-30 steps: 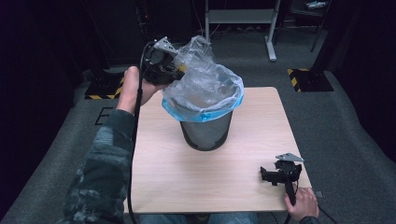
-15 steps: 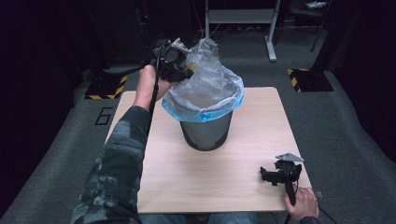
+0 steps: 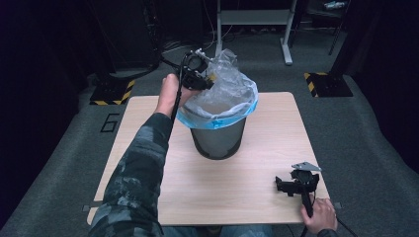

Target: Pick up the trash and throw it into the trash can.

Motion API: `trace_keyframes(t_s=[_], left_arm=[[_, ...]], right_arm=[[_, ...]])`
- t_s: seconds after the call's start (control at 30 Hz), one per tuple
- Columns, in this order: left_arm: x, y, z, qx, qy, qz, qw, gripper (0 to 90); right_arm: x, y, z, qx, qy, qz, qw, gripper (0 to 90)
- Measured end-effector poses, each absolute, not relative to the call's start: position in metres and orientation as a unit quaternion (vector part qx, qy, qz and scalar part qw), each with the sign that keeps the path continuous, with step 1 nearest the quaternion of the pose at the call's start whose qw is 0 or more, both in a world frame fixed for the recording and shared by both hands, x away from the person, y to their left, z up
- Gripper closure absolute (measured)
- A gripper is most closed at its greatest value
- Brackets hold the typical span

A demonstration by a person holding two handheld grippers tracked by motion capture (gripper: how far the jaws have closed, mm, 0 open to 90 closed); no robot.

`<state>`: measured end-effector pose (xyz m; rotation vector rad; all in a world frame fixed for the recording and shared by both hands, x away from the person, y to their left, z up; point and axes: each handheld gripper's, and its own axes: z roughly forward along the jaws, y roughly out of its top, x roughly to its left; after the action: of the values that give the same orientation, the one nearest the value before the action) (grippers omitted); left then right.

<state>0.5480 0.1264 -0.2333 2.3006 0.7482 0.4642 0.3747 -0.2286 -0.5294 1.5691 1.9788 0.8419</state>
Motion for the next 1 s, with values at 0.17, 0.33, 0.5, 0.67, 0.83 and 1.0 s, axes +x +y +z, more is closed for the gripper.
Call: trace_keyframes(t_s=[0.17,0.33,0.5,0.67,0.83,1.0], left_arm=[[0.551,0.128,-0.237,0.881,0.292,0.163,0.335,73.8],[0.55,0.133,-0.236,0.878,0.308,0.16,0.33,42.1],[0.545,0.144,-0.232,0.869,0.326,0.166,0.333,14.3],[0.534,0.156,-0.229,0.863,0.326,0.178,0.343,9.9],[0.517,0.176,-0.228,0.853,0.326,0.189,0.36,6.3],[0.501,0.189,-0.23,0.851,0.321,0.205,0.362,3.8]], right_arm=[[0.375,-0.229,-0.529,0.573,0.722,0.307,0.238,0.0],[0.375,-0.229,-0.529,0.573,0.722,0.307,0.237,0.0],[0.375,-0.229,-0.529,0.573,0.722,0.307,0.238,0.0],[0.375,-0.229,-0.529,0.573,0.722,0.307,0.237,0.0],[0.375,-0.229,-0.529,0.573,0.722,0.307,0.237,0.0],[0.375,-0.228,-0.529,0.574,0.722,0.306,0.236,0.0]])
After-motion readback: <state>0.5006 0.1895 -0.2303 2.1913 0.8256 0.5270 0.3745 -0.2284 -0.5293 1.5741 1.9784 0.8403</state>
